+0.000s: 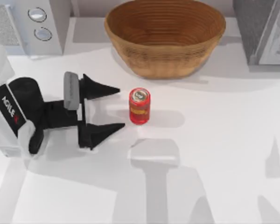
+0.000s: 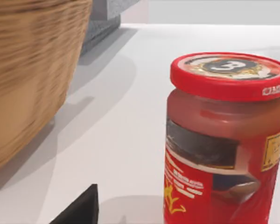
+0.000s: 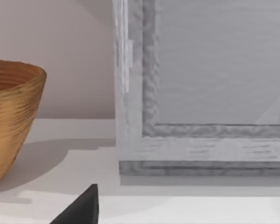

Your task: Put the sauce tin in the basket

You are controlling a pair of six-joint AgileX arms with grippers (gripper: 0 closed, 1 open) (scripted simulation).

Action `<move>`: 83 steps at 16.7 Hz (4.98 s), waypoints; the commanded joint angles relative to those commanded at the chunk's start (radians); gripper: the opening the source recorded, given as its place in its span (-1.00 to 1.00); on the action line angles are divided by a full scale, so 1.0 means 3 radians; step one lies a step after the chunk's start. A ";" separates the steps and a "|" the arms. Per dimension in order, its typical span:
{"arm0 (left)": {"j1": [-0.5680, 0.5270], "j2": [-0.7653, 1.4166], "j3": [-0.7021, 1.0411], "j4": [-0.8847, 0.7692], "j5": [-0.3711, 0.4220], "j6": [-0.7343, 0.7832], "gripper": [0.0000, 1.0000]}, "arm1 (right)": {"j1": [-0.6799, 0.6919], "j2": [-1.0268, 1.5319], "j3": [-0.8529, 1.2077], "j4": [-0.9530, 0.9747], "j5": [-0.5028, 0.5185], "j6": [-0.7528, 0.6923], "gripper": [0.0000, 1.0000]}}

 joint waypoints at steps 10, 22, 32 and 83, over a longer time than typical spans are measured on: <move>-0.0518 0.0114 0.0342 -0.0166 -0.0514 -0.0064 1.00 | 0.0000 0.0000 0.0000 0.0000 0.0000 0.0000 1.00; -0.0562 0.0122 0.0377 -0.0183 -0.0560 -0.0071 -0.06 | 0.0000 0.0000 0.0000 0.0000 0.0000 0.0000 1.00; -0.0562 0.0122 0.0377 -0.0183 -0.0560 -0.0071 -1.00 | 0.0000 0.0000 0.0000 0.0000 0.0000 0.0000 1.00; -0.0891 -0.1517 0.1388 -0.2752 -0.3014 -0.0162 -1.00 | 0.0000 0.0000 0.0000 0.0000 0.0000 0.0000 1.00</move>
